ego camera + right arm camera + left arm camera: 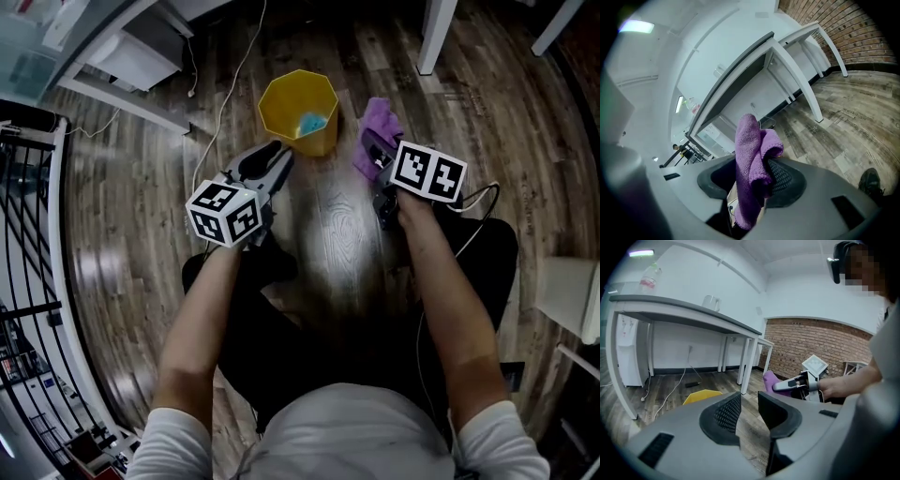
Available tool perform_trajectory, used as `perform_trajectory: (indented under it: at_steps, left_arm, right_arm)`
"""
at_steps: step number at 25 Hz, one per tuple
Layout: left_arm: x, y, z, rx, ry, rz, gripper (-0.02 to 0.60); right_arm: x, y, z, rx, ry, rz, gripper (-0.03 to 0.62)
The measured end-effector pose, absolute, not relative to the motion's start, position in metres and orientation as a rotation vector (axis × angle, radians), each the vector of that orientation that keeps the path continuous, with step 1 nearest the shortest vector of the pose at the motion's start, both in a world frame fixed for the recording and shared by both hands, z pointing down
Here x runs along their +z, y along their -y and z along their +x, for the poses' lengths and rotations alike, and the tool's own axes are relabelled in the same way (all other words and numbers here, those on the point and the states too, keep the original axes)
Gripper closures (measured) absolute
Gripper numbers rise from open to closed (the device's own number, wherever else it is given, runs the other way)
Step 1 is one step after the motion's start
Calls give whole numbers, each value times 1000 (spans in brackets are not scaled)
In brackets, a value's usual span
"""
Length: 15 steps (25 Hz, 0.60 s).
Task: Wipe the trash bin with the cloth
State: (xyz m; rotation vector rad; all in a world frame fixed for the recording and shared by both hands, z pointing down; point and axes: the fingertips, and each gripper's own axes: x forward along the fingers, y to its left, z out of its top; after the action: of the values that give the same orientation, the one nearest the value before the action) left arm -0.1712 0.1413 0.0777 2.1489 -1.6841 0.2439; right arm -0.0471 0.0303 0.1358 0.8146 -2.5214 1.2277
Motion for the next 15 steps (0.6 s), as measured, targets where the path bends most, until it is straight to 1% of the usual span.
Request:
perform_trajectory:
  at_steps: [8,15]
  left_arm:
    - [87,-117,-204,374,1660,2159,478]
    - [117,-89,-214,549,1558,2190,446]
  right_arm:
    - [143,-3,-77,1243,2491,825,427]
    - [162,14,-97,1277,2476,820,427]
